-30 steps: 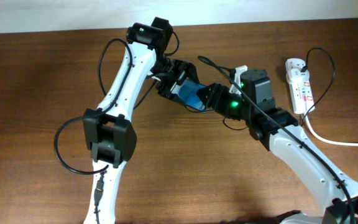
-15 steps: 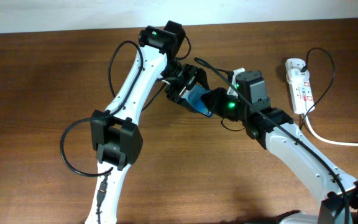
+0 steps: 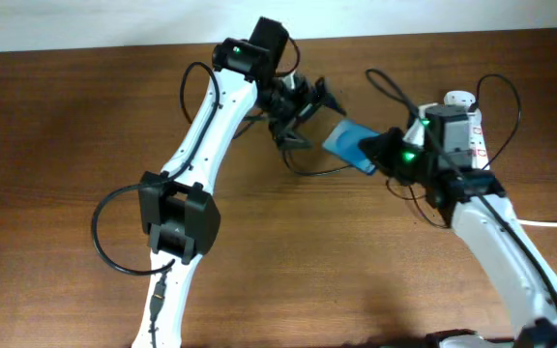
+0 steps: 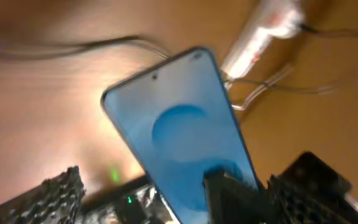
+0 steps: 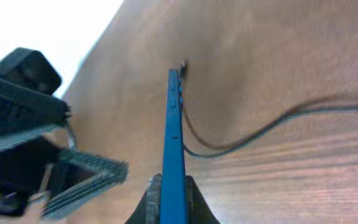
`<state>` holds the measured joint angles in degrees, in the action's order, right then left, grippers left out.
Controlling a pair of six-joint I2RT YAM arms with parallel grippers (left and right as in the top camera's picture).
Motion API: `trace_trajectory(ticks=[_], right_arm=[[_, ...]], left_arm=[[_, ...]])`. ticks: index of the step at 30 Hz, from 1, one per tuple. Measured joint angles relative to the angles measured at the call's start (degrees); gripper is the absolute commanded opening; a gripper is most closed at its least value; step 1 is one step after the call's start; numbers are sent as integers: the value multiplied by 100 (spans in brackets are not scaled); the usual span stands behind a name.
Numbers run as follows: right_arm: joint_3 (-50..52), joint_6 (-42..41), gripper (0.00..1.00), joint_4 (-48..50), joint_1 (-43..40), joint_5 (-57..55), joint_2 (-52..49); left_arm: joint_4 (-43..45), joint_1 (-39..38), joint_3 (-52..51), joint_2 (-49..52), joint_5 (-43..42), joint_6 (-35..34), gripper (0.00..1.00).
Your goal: Plug charger to phone and switch on socket
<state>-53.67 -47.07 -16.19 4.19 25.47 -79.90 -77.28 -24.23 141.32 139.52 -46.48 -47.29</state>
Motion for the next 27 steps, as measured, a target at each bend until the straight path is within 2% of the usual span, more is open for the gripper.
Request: trace_trajectory(ticks=[1,3,6,8,9,10,12,14,18,21,24,27], right_arm=[[0,37,4,15,-306,70,437],[0,-109,4,125,-649,111,966],[-24,-876,4,966,-782,87,1220],[-31,-1735,4,1923,-446,-282,879],[-7,-1930,4,2205,-308,-389,765],[-35,-2201,4,3047,-24,-664,352],[-17,-2651,4,3950,350,-925,-286],[-20,-3169,4,4297,557,-1154,-697],[-20,-4072,4,4350,970,-1650,-960],[-20,-4706,4,4363,1126,-1875,-962],[-22,-4903,4,4380,1263,-2068,-964],[-22,-5084,4,4389,1423,-2317,-964]], left_arm=[[304,83,-2,0,-632,887,99],[761,315,-4,0,-1834,1720,99],[1143,748,-4,0,-3086,2122,99],[1217,774,-4,0,-3458,2194,99],[1204,769,-4,0,-3482,2203,99],[1209,754,-4,0,-3519,2205,99],[1331,732,-4,0,-3578,2179,100],[1814,732,-4,0,-3536,1912,100],[2817,732,-4,0,-2750,710,87],[3578,732,-4,0,-2199,-299,61],[3908,732,-4,0,-1832,-994,55],[3917,732,-4,0,-1663,-1276,50]])
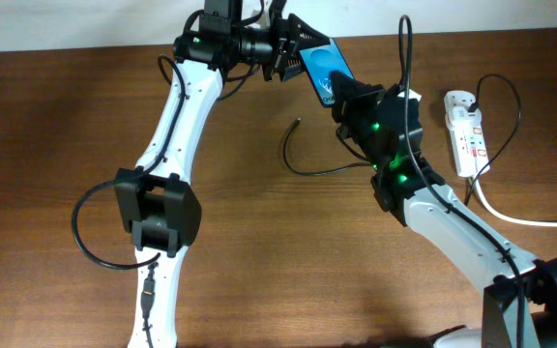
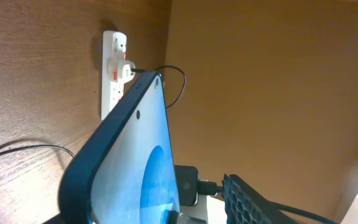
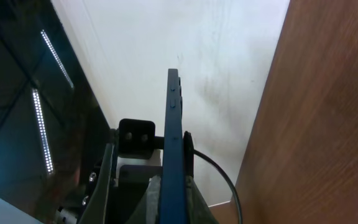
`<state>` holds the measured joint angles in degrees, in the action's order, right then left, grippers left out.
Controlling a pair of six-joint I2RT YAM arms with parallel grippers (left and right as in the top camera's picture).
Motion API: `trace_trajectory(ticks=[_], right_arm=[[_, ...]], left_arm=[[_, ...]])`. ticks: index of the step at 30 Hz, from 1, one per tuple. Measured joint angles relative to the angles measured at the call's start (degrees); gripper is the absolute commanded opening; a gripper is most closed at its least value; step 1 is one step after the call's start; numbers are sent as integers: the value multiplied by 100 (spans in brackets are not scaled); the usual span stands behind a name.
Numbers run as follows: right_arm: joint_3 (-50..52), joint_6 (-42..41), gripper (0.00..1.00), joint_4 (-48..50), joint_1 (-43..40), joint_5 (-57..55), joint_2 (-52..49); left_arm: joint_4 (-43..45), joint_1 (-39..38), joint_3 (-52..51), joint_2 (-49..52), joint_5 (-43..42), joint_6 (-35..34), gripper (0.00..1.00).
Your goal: Plug charger to phone and switch on socket
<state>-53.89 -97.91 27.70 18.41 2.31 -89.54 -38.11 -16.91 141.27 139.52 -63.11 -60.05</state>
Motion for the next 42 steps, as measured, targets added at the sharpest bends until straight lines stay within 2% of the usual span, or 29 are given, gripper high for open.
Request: trace_trajectory(ticks=[6,9,15,17,19,21,23,24,28,30,32,33,34,35,37,39,42], right_arm=[[0,-310,4,273,55,-11,0],[0,-356,4,297,68,11,0],[0,-367,4,229,184,31,0],[0,-367,4,232,184,33,0],[0,-367,4,229,184,33,0],[0,-369,4,227,184,33,0],[0,-385,4,216,184,31,0],[0,-577,4,236,184,31,0],[0,-872,6,256,195,26,0],[0,-837,9,240,195,28,0],[0,-708,32,232,195,26,0],[0,-640,69,238,195,24,0],[-4,-518,95,240,192,20,0],[-4,-450,98,238,192,33,0],[-7,-374,98,234,192,52,0],[-15,-85,98,35,192,52,0],[-103,844,98,-1174,195,59,28]], left_arm=[[24,-7,0,0,66,-68,50],[22,-37,0,0,129,-74,38],[24,-37,0,0,415,-107,34],[22,-37,0,0,579,-107,28],[24,-37,0,0,664,-111,27],[24,-37,0,0,761,-109,20],[20,-37,0,0,833,-114,4],[37,-37,0,0,796,-177,0],[48,-26,0,0,728,-426,0],[44,-28,0,0,739,-424,0],[22,-28,0,0,761,-409,0],[20,-28,0,0,772,-365,0],[-15,-31,-2,0,809,-249,0],[0,-17,-2,0,837,-181,0],[-4,151,-2,0,898,-76,0],[-210,533,-2,0,780,310,0],[-787,1200,0,0,367,1147,0]])
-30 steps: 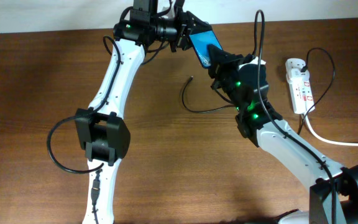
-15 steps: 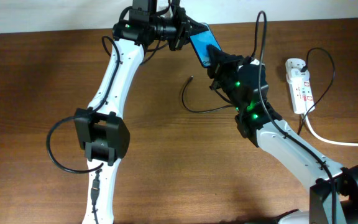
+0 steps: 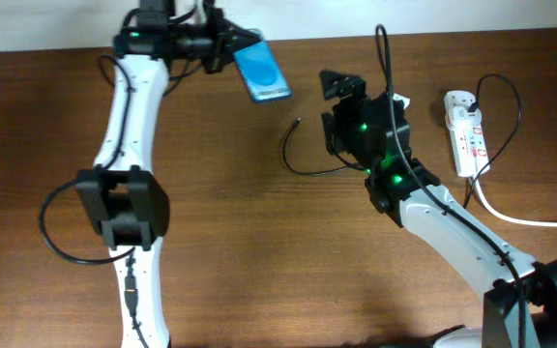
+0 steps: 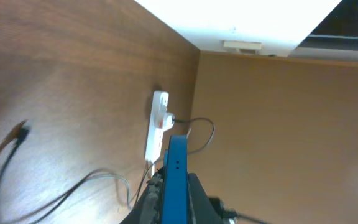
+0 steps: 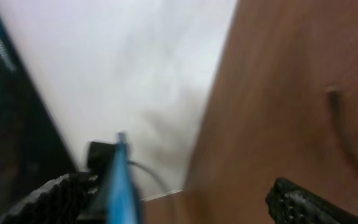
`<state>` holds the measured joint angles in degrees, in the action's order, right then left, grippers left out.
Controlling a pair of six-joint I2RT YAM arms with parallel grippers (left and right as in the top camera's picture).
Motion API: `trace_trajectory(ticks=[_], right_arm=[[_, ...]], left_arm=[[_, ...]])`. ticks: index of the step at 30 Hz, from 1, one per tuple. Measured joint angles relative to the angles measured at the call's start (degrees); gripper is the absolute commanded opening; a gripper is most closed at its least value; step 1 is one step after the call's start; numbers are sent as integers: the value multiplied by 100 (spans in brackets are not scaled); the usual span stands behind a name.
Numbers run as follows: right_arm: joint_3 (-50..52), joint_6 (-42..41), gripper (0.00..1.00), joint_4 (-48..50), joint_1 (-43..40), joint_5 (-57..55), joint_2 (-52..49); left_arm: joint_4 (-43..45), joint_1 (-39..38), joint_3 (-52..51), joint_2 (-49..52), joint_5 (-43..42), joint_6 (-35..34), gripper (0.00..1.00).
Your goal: Plug charger to phone and switch on socket
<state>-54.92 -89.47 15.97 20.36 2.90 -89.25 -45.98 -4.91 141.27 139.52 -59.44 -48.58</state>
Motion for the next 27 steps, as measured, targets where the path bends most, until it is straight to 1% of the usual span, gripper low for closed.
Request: trace_trajectory(ticks=[1,2,4,5,6,7,8,9,10,11,13,14,15,16,18,19,21,23,27], right_arm=[[-2,769,99,-789,-2,-9,2],[-13,1386,98,-1340,0,-70,0],[-33,2201,99,-2031,-2,-140,-4],[-24,2671,81,-2312,-2,-109,-7],[-22,3145,74,-2347,-2,39,-7],[-22,3786,72,-2358,-2,323,-7],[-22,4157,68,-2371,-2,538,-7],[-55,4575,66,-2660,-2,767,-7],[-282,5090,67,-3458,-2,905,-7],[-791,5462,66,-4245,-2,890,-26],[-1797,5777,66,-4959,0,807,-72],[-2361,5871,66,-5073,-2,719,-83],[-3158,5960,66,-5368,-2,654,-334],[-3670,6002,66,-5823,0,623,-597],[-5209,6083,62,-6529,-2,575,-1803],[-5742,6043,58,-6826,-2,575,-2468],[-5906,5670,52,-6819,-2,577,-3161],[-5910,5322,43,-6771,-2,605,-3591],[-5941,4701,41,-6500,-2,881,-4474]], left_arm=[[-297,262,0,0,-315,380,0],[-496,470,0,0,-551,669,0],[-863,693,0,0,-1025,1137,0],[-984,745,0,0,-1233,1298,0],[-1108,787,0,0,-1550,1532,0],[-1191,793,0,0,-1644,1617,0],[-1261,793,0,0,-1731,1672,0],[-1296,791,0,0,-1814,1735,0],[-1300,789,0,0,-1856,1766,0],[-1305,796,0,0,-1878,1777,0],[-1309,796,0,0,-1906,1797,0],[-1303,796,0,0,-1923,1799,0],[-1303,796,0,0,-1928,1799,0],[-1300,796,0,0,-1928,1801,0],[-1307,796,0,0,-1950,1814,0],[-1305,796,0,0,-1945,1818,0],[-1314,796,0,0,-1947,1818,0],[-1307,796,0,0,-1919,1818,0],[-1311,796,0,0,-1794,1818,0]])
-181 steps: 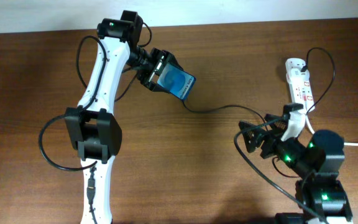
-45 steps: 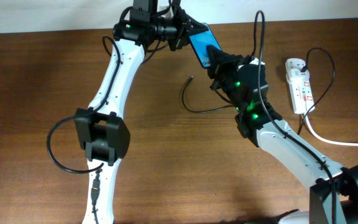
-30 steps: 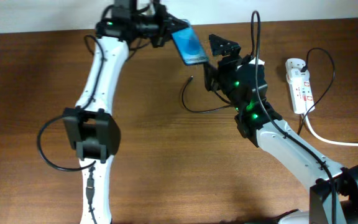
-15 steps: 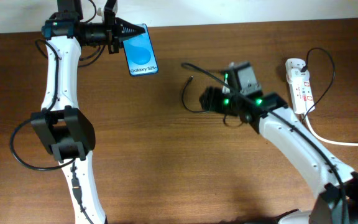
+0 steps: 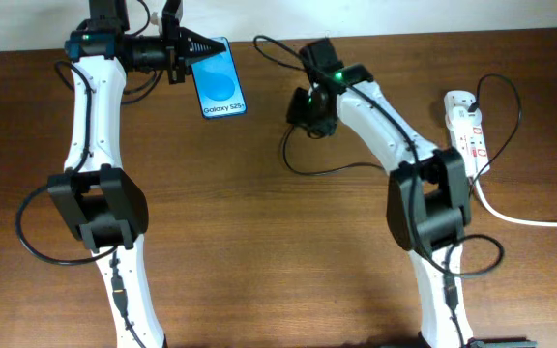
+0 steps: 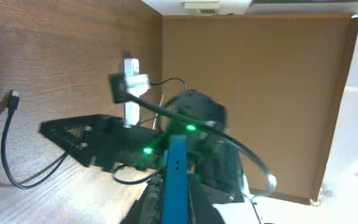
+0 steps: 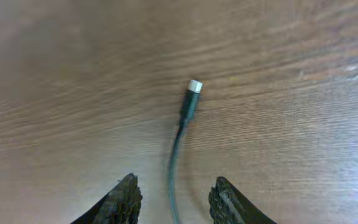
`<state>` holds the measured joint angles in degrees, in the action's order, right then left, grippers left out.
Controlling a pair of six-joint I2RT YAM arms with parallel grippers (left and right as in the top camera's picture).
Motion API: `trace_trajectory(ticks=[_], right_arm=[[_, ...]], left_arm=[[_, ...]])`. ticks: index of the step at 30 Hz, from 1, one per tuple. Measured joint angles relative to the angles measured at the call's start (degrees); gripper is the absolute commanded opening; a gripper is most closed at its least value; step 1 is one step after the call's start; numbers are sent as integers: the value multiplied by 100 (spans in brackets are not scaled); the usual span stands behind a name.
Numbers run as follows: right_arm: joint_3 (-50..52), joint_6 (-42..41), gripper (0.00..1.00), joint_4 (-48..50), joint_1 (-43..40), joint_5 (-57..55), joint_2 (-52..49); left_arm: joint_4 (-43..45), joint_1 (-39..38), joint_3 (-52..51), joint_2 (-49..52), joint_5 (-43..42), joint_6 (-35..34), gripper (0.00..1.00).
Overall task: Plug charger to phone and switch on socket
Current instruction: 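Lower the right gripper and grasp the black cable's USB-C plug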
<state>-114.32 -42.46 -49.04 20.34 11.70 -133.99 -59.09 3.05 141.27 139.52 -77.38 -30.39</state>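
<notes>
The blue phone (image 5: pixel 219 77) hangs over the back left of the table, screen up, with my left gripper (image 5: pixel 190 50) shut on its edge. In the left wrist view the phone (image 6: pixel 177 168) shows edge-on between the jaws of my left gripper (image 6: pixel 176 202). The charger cable's free plug (image 7: pixel 191 101) lies on the wood. My right gripper (image 7: pixel 174 200) stands open just above it, one finger on either side of the cable (image 7: pixel 173 162). Overhead, the right gripper (image 5: pixel 309 114) covers the plug. The white socket strip (image 5: pixel 465 130) lies far right with the charger in it.
The dark cable (image 5: pixel 341 171) loops across the table's middle towards the socket strip (image 6: pixel 131 87). A white mains lead (image 5: pixel 530 220) runs off the right edge. The wall borders the table's far side behind both arms.
My left gripper has carried the phone further left and turned its screen up. My right gripper, then open in the air, is now low over the cable's plug.
At first my right gripper held the phone low over the table with the left gripper open beside it. Then both were at the phone, raised at the back. Then the left alone held it and the right was open. Now the right straddles the cable end.
</notes>
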Motion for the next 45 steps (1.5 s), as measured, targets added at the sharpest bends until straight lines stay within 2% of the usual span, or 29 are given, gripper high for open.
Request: trace_trajectory(ticks=[5,9,10,13,17,20,23,25,28,31,35,38,42,45], right_arm=[[-2,-114,40,494,0,26,-391],[-2,-138,31,581,2,46,-544],[-2,-127,27,581,2,46,-549],[-7,-131,4,586,13,44,-584],[-13,87,4,555,2,179,-612],[-13,1405,4,452,-243,1416,-610],[-9,2835,4,-365,-881,2481,-61],[-24,3373,4,-940,-1193,2691,629],[48,4000,4,-1860,-1097,2555,763],[960,4234,4,-1871,-667,1672,726],[2286,3801,4,-691,-426,1126,723],[2413,3637,5,-529,-426,1145,782],[2424,3574,20,-505,-426,1213,785],[2422,3414,21,-483,-415,1250,785]], left_arm=[[-7,0,0,0,116,0,0],[-9,0,0,0,118,0,0],[-9,0,0,0,118,0,0],[-9,-2,0,0,131,0,0],[-9,0,0,0,133,-2,0],[-11,0,0,0,133,0,0],[-7,-2,0,0,133,0,0],[-15,0,0,0,133,0,0],[-9,-2,0,0,136,0,0],[-7,-2,0,0,136,0,0],[-15,-2,0,0,138,0,0],[-13,-2,0,0,138,0,0],[-13,0,0,0,140,0,0],[-13,-2,0,0,140,0,0]])
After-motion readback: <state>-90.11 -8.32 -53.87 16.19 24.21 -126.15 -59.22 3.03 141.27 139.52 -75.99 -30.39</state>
